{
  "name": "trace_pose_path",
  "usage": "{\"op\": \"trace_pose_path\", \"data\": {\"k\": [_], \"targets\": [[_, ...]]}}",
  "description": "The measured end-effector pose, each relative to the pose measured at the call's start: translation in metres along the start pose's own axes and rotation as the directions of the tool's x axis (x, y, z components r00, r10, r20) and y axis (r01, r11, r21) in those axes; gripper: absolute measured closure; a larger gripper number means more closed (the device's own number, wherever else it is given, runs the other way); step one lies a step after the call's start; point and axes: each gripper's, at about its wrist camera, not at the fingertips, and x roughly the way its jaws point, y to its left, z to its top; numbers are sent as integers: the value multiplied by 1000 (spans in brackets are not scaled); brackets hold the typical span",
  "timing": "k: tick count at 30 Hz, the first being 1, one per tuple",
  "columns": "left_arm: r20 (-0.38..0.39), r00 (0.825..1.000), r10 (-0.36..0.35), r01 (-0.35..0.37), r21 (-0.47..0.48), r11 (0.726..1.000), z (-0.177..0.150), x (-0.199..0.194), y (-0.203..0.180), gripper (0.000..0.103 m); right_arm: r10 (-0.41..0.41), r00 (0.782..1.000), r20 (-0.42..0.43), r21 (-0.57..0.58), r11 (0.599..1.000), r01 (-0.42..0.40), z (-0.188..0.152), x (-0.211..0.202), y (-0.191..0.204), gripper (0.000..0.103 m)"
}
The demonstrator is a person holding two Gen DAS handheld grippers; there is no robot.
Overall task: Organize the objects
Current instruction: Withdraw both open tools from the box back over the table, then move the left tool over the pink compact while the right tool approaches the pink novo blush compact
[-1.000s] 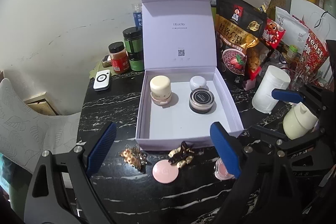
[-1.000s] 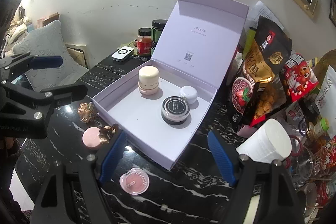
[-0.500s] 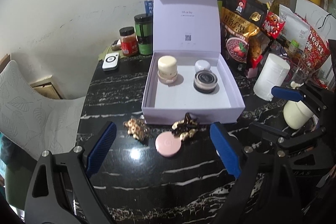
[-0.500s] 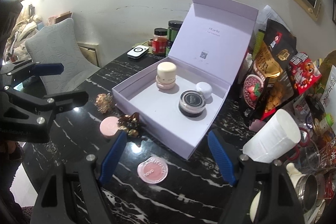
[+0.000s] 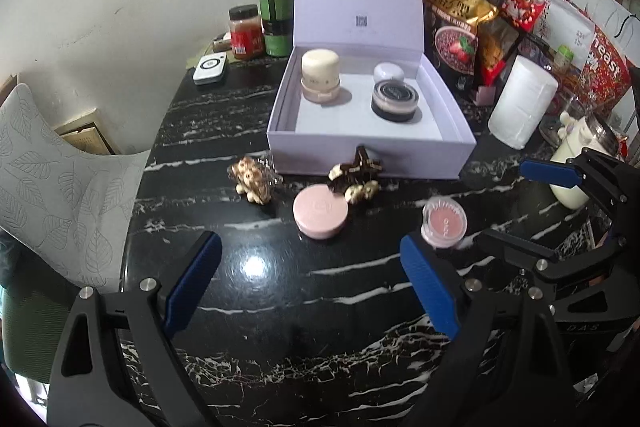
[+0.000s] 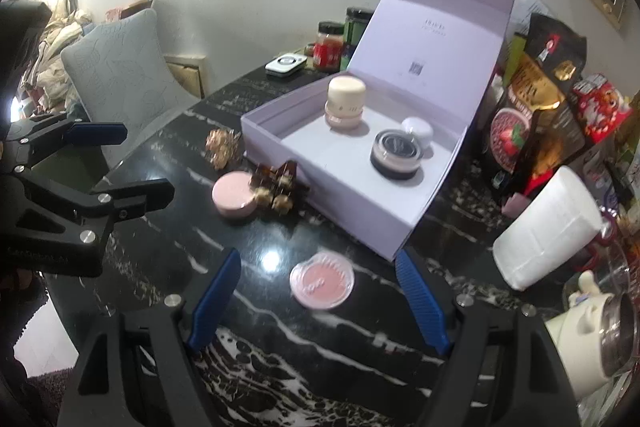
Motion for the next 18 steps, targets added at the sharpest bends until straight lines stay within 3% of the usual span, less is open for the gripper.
{"op": "trace_pose_path", "data": {"k": [18], "targets": [[-82, 994, -78, 74, -51, 996, -31, 44, 4, 12, 70, 995, -72, 58, 996, -65, -34, 41, -1, 22]]}}
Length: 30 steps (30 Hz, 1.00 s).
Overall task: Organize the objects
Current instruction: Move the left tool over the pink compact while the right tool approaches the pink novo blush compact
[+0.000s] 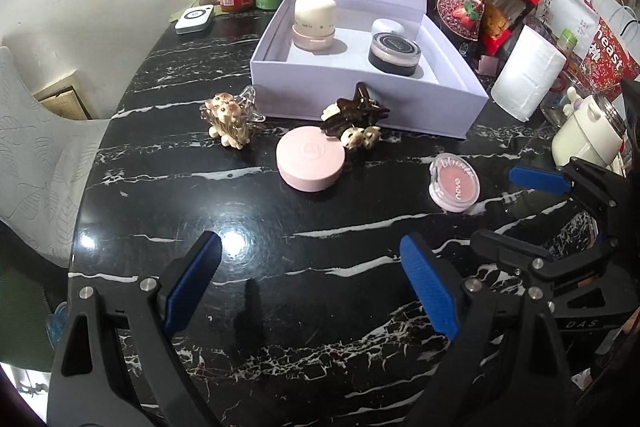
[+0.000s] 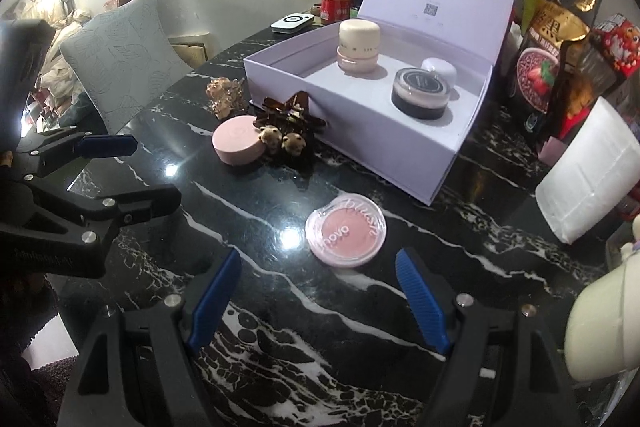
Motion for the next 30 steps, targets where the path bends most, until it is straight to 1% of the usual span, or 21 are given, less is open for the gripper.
{"op": "trace_pose_path", "data": {"k": [5, 9, 15, 22, 26, 28, 30], "targets": [[-3, 1000, -4, 4, -3, 1000, 1, 9, 2, 12, -1, 1000, 3, 12, 1000, 1, -3, 7, -2, 22], [-10, 1000, -23, 22, -25, 999, 3, 17, 5, 12, -4, 1000, 6, 55, 999, 4, -7, 12, -9, 22], [-20, 999, -36, 35, -13, 999, 11, 31, 3, 14, -15, 1000, -10, 69, 998, 16, -7, 22, -15, 22], [-20, 999, -45, 45, 12, 999, 23, 41, 2, 23, -14, 1000, -14, 61, 998, 14, 1, 32, -18, 22], [-22, 999, -49, 50, 27, 998, 30, 46, 0, 26, -6, 1000, -11, 63, 998, 6, 6, 37, -20, 23], [-22, 998, -54, 55, 35, 998, 32, 48, 0, 27, -7, 1000, -14, 65, 998, 8, 8, 39, -21, 24], [-21, 998, -54, 55, 43, 998, 36, 51, -2, 28, -5, 1000, -15, 68, 998, 6, 9, 41, -23, 28]]}}
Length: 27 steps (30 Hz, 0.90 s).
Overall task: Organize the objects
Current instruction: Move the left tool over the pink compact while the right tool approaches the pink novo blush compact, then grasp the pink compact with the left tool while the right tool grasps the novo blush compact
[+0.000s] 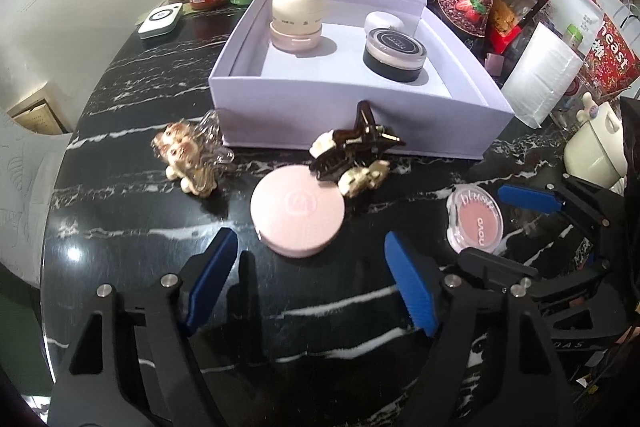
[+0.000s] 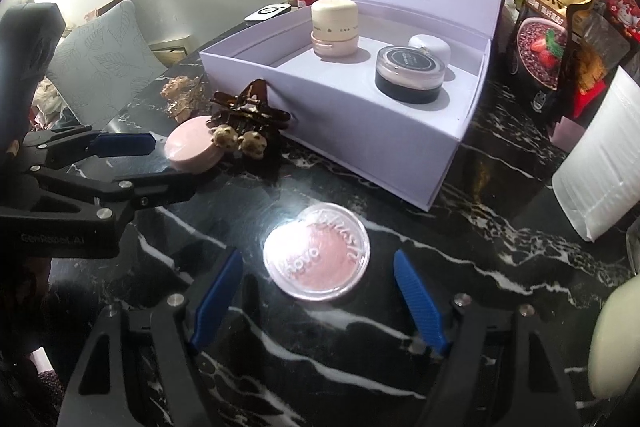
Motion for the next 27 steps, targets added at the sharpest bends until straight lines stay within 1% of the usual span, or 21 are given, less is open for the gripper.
{"op": "trace_pose_path", "data": {"k": [5, 8, 9, 13, 19, 27], "targets": [[5, 1000, -2, 2, 21, 1000, 8, 6, -3, 34, -1, 1000, 6, 7, 1000, 1, 3, 1, -2, 34], [13, 1000, 11, -11, 40, 999, 11, 9, -5, 41, 15, 1000, 6, 12, 1000, -15, 4, 2, -4, 38], [12, 1000, 15, -15, 45, 999, 12, 10, -5, 45, 19, 1000, 5, 11, 1000, -19, 5, 3, -4, 40], [11, 1000, 13, -13, 49, 999, 12, 11, -3, 53, 25, 1000, 0, -4, 1000, -25, 5, 5, -2, 43], [7, 1000, 8, -8, 56, 998, 11, 11, -4, 53, 32, 999, -4, -9, 999, -32, 4, 6, -1, 46], [-8, 1000, 1, 0, 62, 998, -3, 1, -6, 53, 29, 1000, -8, -32, 999, -29, 0, 3, 3, 46]]}}
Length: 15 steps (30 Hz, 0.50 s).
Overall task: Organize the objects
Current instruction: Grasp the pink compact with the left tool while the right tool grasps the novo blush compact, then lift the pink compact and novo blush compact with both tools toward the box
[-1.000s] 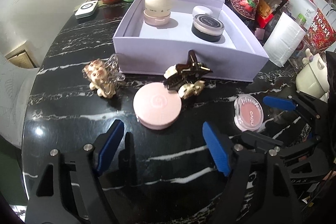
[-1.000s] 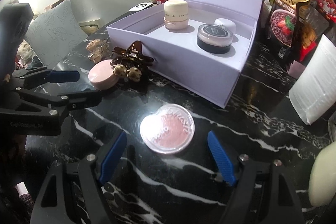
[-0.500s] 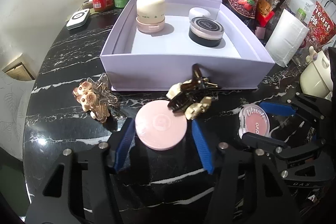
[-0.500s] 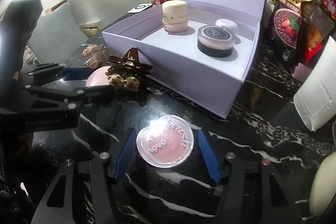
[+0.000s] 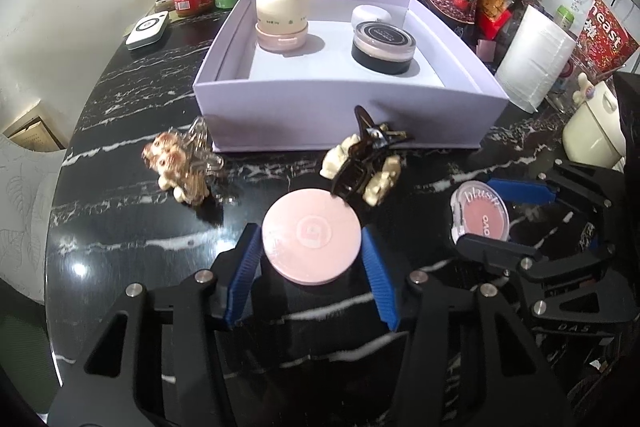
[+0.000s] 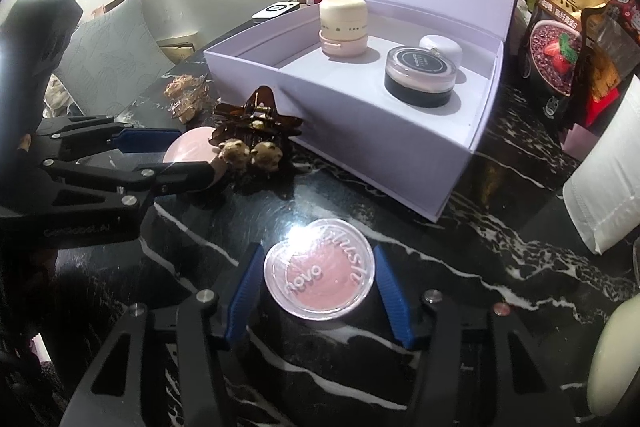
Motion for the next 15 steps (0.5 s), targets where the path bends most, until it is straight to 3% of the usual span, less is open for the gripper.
{"op": "trace_pose_path", "data": {"k": [15], "targets": [[-15, 999, -33, 33, 15, 999, -26, -19, -10, 53, 15, 1000, -6, -52, 999, -15, -20, -14, 18, 46]]}}
